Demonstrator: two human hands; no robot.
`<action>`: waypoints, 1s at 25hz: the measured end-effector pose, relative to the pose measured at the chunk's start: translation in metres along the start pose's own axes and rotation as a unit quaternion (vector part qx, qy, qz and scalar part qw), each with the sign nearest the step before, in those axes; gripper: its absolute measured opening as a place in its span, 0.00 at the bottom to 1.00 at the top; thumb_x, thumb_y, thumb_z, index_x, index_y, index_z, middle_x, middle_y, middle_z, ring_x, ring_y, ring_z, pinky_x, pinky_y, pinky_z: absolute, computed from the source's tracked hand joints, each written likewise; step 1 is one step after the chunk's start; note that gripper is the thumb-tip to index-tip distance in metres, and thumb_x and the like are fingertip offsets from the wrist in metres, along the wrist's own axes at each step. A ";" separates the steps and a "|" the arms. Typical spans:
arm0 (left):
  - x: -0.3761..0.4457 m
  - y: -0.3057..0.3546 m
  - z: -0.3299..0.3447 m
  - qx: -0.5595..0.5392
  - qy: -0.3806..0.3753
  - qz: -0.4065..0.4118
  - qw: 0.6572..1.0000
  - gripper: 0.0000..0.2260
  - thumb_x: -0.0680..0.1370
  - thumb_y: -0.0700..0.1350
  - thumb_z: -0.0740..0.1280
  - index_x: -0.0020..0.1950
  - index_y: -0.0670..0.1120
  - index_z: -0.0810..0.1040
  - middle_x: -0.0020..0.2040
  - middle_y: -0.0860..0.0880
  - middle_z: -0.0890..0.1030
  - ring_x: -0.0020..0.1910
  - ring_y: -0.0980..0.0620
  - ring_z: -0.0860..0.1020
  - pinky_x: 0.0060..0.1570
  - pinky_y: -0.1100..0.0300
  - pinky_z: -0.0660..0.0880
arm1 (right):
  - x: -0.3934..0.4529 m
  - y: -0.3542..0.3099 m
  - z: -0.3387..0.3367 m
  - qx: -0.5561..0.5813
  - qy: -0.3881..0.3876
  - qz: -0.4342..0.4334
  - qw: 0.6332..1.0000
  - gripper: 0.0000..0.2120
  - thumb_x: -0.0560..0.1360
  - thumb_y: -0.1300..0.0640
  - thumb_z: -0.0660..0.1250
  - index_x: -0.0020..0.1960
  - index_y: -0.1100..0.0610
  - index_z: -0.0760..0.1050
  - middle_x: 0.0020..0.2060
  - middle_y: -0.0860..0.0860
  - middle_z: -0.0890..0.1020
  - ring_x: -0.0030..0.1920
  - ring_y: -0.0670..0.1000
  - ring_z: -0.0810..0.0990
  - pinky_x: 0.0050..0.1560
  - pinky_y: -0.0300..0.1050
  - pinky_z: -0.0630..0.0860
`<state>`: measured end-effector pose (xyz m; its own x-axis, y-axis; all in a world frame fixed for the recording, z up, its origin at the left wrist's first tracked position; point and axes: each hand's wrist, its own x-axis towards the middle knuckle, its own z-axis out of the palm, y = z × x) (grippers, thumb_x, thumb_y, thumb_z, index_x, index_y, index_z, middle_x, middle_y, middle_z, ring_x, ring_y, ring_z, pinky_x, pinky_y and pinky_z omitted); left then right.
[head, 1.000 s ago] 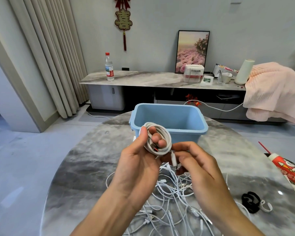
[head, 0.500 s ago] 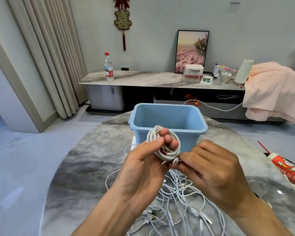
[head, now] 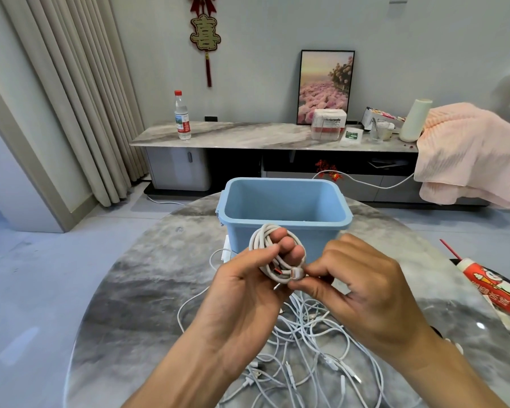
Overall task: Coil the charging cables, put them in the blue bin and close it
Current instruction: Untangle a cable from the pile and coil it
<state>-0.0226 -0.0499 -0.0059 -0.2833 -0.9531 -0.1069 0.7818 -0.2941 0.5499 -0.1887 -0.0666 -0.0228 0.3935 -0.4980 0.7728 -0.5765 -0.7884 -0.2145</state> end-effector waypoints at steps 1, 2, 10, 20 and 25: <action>0.000 0.000 -0.001 0.009 -0.003 0.002 1.000 0.12 0.68 0.36 0.67 0.51 0.41 0.79 0.42 0.45 0.81 0.41 0.49 0.82 0.36 0.60 0.77 | 0.000 0.000 0.000 -0.006 -0.008 -0.006 1.000 0.15 0.75 0.49 0.72 0.36 0.59 0.79 0.31 0.47 0.74 0.34 0.49 0.69 0.36 0.39 0.66; 0.000 0.000 -0.002 0.019 -0.007 0.004 1.000 0.12 0.69 0.37 0.67 0.52 0.40 0.79 0.42 0.45 0.81 0.42 0.49 0.82 0.36 0.60 0.78 | -0.001 0.000 0.000 0.004 -0.010 0.002 1.000 0.15 0.75 0.49 0.71 0.36 0.59 0.78 0.31 0.46 0.74 0.34 0.48 0.69 0.36 0.39 0.66; 0.000 0.008 -0.005 -0.016 -0.026 0.020 0.999 0.12 0.70 0.37 0.66 0.53 0.41 0.76 0.38 0.47 0.77 0.38 0.51 0.77 0.55 0.55 0.69 | -0.002 -0.001 0.007 0.226 -0.025 0.161 0.961 0.07 0.70 0.52 0.76 0.44 0.54 0.83 0.38 0.42 0.83 0.40 0.46 0.83 0.42 0.39 0.77; 0.006 -0.016 -0.014 0.114 -0.057 0.087 0.988 0.13 0.73 0.39 0.66 0.58 0.42 0.75 0.44 0.45 0.78 0.47 0.49 0.78 0.60 0.47 0.75 | -0.012 -0.004 0.018 0.306 0.030 0.268 0.913 0.09 0.68 0.55 0.76 0.34 0.57 0.78 0.28 0.47 0.78 0.31 0.43 0.72 0.34 0.37 0.71; 0.008 -0.018 -0.015 0.172 -0.045 0.107 0.978 0.14 0.71 0.35 0.67 0.56 0.41 0.75 0.42 0.46 0.77 0.45 0.49 0.77 0.52 0.55 0.77 | -0.012 -0.010 0.021 0.290 0.026 0.280 0.915 0.12 0.68 0.52 0.77 0.33 0.57 0.78 0.26 0.49 0.78 0.28 0.45 0.71 0.31 0.40 0.71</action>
<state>-0.0308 -0.0537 -0.0286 -0.1926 -0.9755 0.1060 0.5994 -0.0314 0.7998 -0.1721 -0.0605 -0.0425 0.1086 -0.8768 0.4684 -0.1939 -0.4808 -0.8551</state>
